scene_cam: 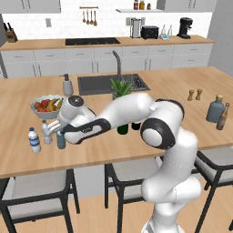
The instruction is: Move the plastic bottles in the middle to the plastics group, and the glass bottles in the middle to the glass group.
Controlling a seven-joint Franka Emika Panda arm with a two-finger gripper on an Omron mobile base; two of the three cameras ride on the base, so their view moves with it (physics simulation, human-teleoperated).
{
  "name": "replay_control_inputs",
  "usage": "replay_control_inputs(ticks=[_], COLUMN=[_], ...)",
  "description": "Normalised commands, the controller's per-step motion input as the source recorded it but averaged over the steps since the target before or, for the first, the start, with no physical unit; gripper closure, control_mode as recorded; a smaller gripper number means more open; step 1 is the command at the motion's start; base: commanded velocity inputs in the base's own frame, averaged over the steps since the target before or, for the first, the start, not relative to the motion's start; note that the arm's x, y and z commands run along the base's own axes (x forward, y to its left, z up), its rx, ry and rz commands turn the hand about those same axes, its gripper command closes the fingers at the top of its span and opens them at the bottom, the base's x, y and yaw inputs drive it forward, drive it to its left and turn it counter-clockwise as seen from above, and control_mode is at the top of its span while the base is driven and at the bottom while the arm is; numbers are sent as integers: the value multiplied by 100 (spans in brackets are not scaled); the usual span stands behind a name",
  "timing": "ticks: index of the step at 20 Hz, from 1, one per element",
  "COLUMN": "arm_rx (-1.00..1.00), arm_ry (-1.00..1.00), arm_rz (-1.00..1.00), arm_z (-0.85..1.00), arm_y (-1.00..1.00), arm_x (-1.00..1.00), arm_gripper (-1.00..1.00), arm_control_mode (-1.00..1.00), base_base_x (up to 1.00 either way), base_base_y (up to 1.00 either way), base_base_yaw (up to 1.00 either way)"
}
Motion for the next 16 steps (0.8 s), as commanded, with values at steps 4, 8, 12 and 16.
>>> replay_control_inputs(ticks=[4,8,12,16], arm_rx=[8,0,0,0], arm_ry=[0,1,2,2], arm_rz=[1,0,0,1], arm_z=[-23,-29,-27,-28], arm_y=[14,11,20,15], arm_x=[31,24,30,24], arm_gripper=[100,100,100,100], arm_control_mode=[-100,-100,-100,-100], base_base_x=[0,0,0,0], base_base_y=[0,0,0,0], base_base_yaw=[0,0,0,0])
